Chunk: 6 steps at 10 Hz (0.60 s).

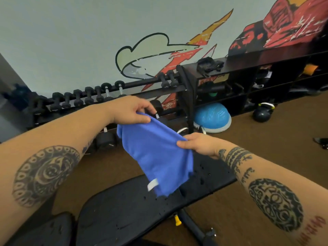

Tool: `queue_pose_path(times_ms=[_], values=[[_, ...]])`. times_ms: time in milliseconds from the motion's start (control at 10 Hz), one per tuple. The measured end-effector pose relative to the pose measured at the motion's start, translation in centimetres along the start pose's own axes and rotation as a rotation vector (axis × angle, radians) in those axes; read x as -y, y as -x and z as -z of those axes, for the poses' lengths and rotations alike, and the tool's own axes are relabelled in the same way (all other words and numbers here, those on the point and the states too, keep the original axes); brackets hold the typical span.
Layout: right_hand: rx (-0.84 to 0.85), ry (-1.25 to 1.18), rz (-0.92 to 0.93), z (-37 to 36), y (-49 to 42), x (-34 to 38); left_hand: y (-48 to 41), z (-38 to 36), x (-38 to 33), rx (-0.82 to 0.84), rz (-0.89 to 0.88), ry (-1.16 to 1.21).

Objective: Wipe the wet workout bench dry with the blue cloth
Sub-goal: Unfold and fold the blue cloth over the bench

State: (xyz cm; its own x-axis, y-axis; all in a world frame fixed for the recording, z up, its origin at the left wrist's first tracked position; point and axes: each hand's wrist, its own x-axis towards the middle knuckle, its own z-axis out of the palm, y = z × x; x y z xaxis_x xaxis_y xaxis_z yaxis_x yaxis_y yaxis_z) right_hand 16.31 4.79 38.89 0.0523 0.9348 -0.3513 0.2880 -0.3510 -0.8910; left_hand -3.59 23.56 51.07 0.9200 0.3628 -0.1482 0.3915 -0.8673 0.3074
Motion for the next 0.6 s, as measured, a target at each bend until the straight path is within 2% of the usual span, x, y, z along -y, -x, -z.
queue_pose_path(times_ms=[100,200,300,400,500,600], values=[[-0.169,0.013,-0.009,0.9,0.0,-1.2,0.7,-1.8,2.6,0.123,0.111,-0.209],[-0.379,0.155,0.035,2.5,-0.3,-1.4,0.8,-4.2,5.2,0.077,0.261,-0.103],[-0.488,-0.017,0.012,3.1,-1.6,-1.3,0.6,-7.1,5.7,-0.074,0.366,0.311],[-0.546,-0.117,-0.034,2.6,-2.6,-0.4,-0.6,-10.2,3.9,-0.182,0.468,0.907],[-0.609,0.038,-0.1,2.1,-3.4,-0.2,-2.4,-13.3,0.7,-0.225,0.664,1.121],[-0.455,0.555,-0.141,0.3,-3.7,0.7,-3.9,-16.0,-2.5,-0.172,0.811,1.295]])
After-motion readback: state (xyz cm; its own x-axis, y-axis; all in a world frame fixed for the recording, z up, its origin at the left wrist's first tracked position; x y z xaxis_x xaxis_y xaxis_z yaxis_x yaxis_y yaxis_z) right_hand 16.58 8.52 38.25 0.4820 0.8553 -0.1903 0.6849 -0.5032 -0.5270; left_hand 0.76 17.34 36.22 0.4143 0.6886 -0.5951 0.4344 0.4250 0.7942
